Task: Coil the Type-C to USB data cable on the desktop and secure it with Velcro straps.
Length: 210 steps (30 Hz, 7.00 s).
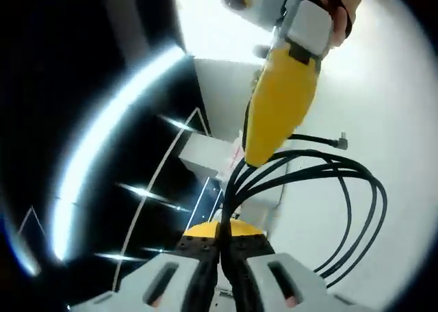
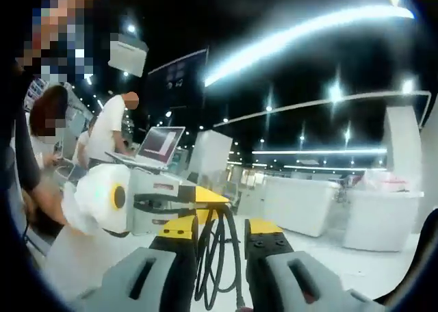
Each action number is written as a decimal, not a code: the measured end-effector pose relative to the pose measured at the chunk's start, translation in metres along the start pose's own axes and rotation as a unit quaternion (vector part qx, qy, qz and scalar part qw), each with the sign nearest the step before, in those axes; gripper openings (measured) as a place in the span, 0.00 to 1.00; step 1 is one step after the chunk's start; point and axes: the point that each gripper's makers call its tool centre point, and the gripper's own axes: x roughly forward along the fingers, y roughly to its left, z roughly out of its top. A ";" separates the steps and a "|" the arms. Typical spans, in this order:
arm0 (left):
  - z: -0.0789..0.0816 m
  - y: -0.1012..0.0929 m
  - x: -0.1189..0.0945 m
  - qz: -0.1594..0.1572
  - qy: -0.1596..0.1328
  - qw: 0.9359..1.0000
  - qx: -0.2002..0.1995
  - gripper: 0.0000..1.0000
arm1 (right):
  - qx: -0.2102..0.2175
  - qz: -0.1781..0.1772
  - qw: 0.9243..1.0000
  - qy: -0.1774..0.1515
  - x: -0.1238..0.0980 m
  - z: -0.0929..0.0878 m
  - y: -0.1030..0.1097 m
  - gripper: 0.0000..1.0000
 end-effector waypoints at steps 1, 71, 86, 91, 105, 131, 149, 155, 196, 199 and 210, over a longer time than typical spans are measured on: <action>0.002 0.000 -0.001 0.002 -0.001 1.000 0.008 0.04 | -0.003 -0.004 1.000 0.007 0.002 -0.003 -0.001 0.29; 0.012 -0.035 0.000 -0.186 0.005 0.977 -0.100 0.07 | -0.207 0.010 0.968 0.138 0.009 -0.022 0.012 0.14; 0.003 -0.020 -0.048 -0.370 0.058 0.876 -0.305 0.05 | 0.059 0.180 0.974 0.124 0.018 -0.002 0.060 0.08; -0.045 -0.042 -0.046 -0.356 0.088 0.868 -0.333 0.04 | 0.106 0.152 0.980 0.074 0.043 -0.021 0.056 0.15; -0.128 -0.040 -0.074 -0.267 0.104 0.864 -0.414 0.04 | -0.018 0.080 0.994 0.076 0.143 -0.079 0.013 0.18; -0.155 -0.065 -0.089 -0.255 0.160 0.867 -0.398 0.04 | -0.121 0.159 0.971 0.128 0.242 -0.148 0.062 0.02; -0.062 -0.081 -0.083 -0.348 -0.002 0.827 -0.442 0.04 | -0.126 0.116 0.975 0.142 -0.002 -0.113 0.020 0.03; -0.040 -0.081 -0.082 -0.351 -0.023 0.829 -0.434 0.04 | -0.134 0.139 0.970 0.148 -0.020 -0.121 0.040 0.11; 0.009 -0.141 -0.011 -0.361 0.000 0.903 -0.234 0.06 | 0.013 0.057 0.984 0.170 -0.031 -0.114 0.011 0.20; 0.006 -0.151 -0.015 -0.368 0.002 0.902 -0.224 0.06 | 0.021 0.059 0.983 0.173 -0.034 -0.122 0.013 0.19; -0.005 -0.162 -0.022 -0.361 -0.004 0.913 -0.192 0.15 | -0.002 0.053 0.980 0.193 -0.037 -0.138 0.013 0.10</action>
